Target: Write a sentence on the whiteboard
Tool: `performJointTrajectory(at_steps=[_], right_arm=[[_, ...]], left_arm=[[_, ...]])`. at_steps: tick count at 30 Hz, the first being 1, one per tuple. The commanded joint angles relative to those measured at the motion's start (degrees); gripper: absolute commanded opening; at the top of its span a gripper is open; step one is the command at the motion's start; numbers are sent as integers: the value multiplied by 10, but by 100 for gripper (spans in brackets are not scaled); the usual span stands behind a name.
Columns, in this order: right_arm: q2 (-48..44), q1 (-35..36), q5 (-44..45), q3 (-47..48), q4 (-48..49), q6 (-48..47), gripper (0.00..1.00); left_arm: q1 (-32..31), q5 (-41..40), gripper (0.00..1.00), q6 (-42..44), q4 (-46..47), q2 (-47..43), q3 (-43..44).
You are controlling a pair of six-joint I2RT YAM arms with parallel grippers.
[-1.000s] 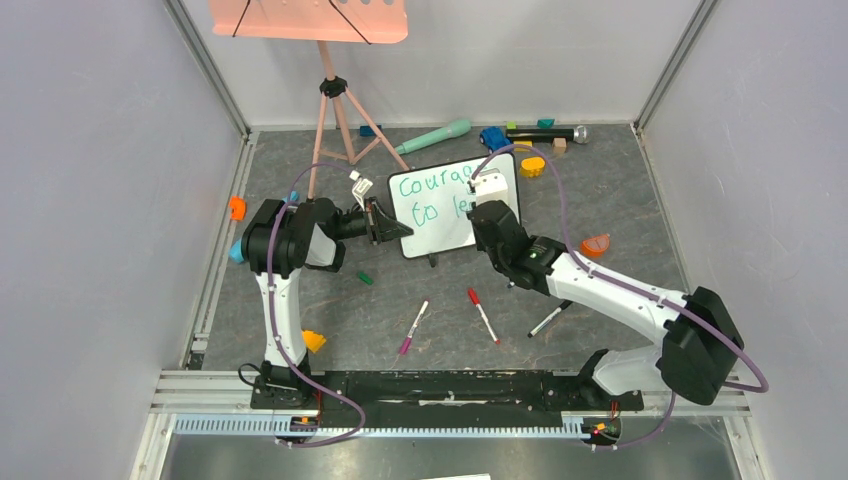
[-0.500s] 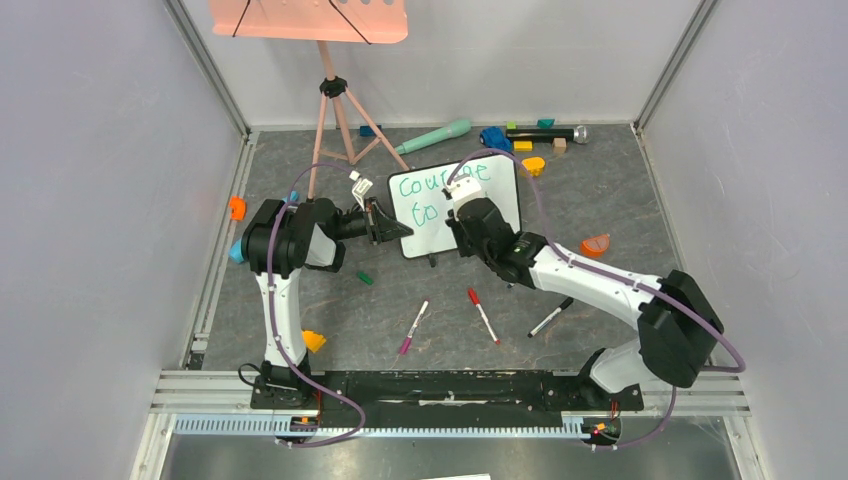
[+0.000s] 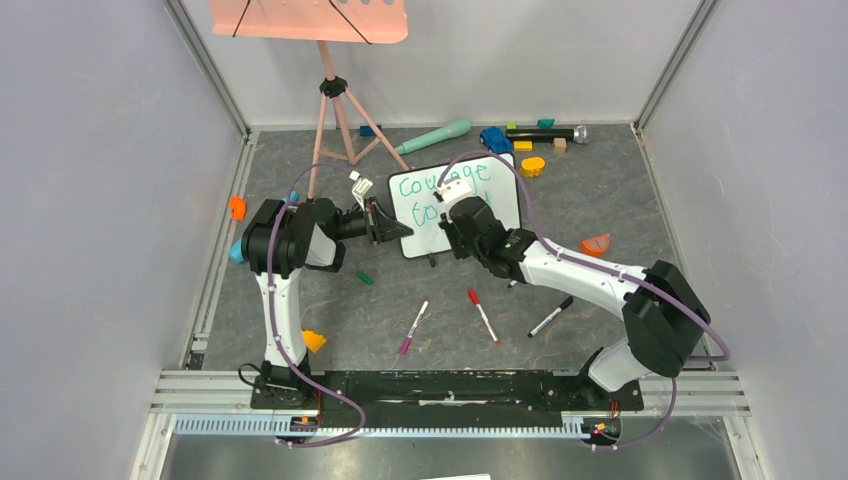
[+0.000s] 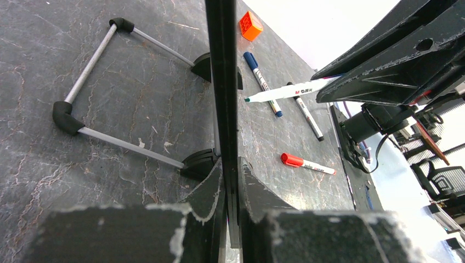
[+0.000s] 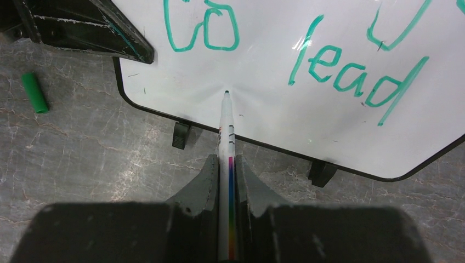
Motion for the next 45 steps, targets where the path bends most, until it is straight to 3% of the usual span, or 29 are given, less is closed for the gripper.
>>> performJointTrajectory(at_steps=[1,16,33,45], right_arm=[[9,1,6,35,4,-5,0],[35,0,31,55,-6,-6,0],[39,1,-5,37,-13,-17,0],[34,-1,44,30,-41,-16,0]], left_arm=[[-5,14,2,53,39,-3,-4],[-6,16,2,56,39,-5,-5],[-5,12,2,57,39,-5,-6],[-5,12,2,55,39,-2,-3]])
